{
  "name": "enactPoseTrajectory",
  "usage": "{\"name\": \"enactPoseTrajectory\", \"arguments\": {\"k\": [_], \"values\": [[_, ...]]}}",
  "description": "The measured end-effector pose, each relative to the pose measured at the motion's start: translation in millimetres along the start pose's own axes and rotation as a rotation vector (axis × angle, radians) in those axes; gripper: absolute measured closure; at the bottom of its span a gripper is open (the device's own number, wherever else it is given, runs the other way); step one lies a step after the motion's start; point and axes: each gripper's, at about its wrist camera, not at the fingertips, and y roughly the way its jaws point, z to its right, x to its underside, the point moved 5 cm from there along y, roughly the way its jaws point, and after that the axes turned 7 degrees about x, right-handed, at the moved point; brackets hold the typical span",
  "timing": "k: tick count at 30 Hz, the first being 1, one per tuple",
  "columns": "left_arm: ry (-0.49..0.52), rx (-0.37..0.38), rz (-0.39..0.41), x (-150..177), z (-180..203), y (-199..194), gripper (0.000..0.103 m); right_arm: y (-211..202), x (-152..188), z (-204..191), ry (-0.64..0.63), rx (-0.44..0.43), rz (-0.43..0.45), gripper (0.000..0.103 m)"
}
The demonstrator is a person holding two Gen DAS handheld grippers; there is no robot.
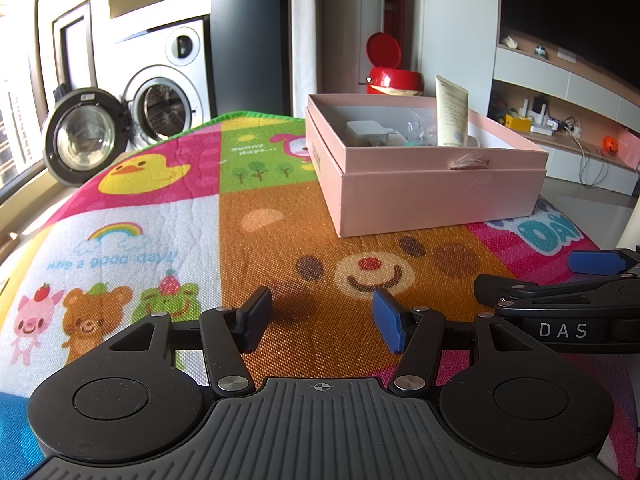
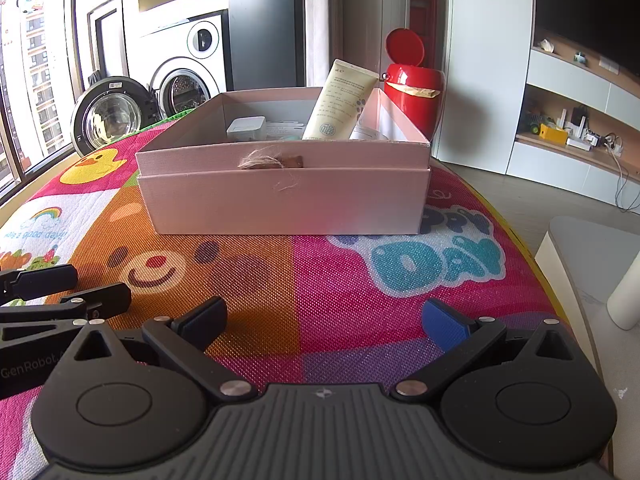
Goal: Organize rigid objects
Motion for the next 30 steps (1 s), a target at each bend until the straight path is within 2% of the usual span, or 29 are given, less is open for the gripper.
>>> {"name": "enactPoseTrajectory", "arguments": {"k": [30], "values": [[-0.006,0.008,0.000,0.2,-1.3,-1.0,0.042,0.0,0.1,0.0,0.000,0.000,0.000,0.000]]}}
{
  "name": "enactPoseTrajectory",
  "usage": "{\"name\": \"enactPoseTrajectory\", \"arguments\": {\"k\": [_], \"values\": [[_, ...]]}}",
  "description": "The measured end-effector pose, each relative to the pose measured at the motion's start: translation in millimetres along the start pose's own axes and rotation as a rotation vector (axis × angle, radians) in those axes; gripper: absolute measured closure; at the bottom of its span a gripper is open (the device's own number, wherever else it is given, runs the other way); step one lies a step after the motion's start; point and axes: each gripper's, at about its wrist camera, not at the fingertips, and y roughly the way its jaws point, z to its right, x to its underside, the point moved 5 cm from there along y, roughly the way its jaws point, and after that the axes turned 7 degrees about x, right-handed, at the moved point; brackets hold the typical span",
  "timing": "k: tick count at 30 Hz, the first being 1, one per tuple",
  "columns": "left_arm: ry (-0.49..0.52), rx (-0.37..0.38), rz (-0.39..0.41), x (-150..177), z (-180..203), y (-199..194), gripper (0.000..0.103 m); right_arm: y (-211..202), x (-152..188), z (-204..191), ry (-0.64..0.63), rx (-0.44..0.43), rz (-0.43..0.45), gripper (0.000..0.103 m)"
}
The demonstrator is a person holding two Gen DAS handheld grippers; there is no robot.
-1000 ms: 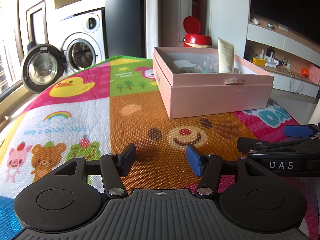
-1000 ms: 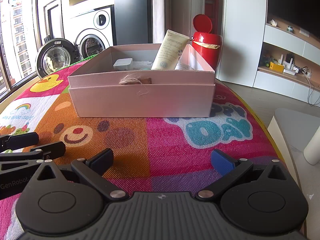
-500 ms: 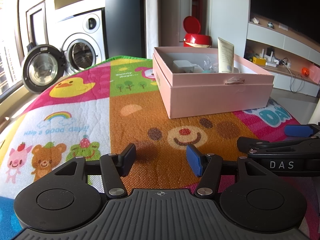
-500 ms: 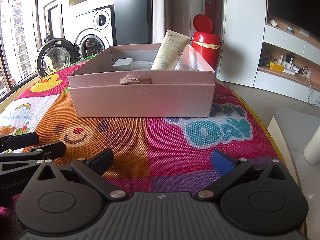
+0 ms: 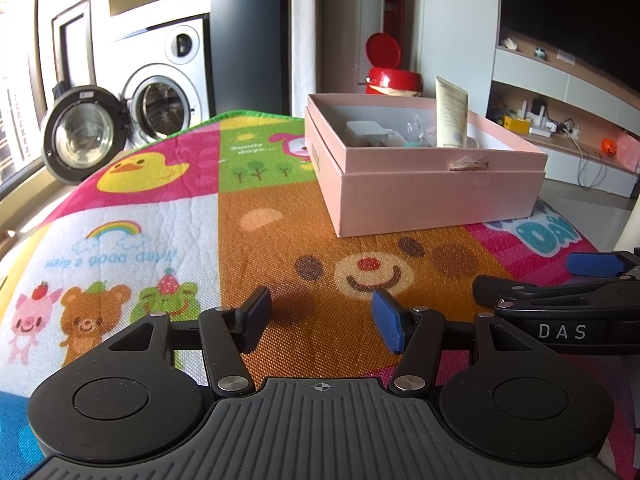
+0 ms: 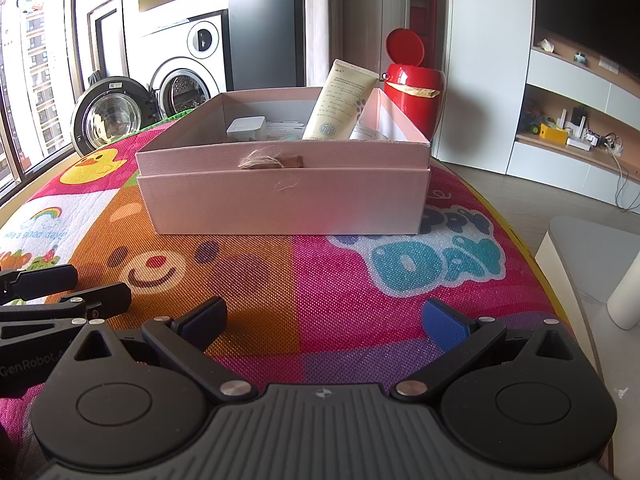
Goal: Organize rigid objects
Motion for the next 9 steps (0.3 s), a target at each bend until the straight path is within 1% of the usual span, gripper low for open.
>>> {"name": "enactPoseTrajectory", "arguments": {"k": [9], "values": [[0.002,-0.004,-0.001,-0.3,0.4,0.1,0.042,0.0,-0.1,0.0,0.000,0.000,0.000,0.000]]}}
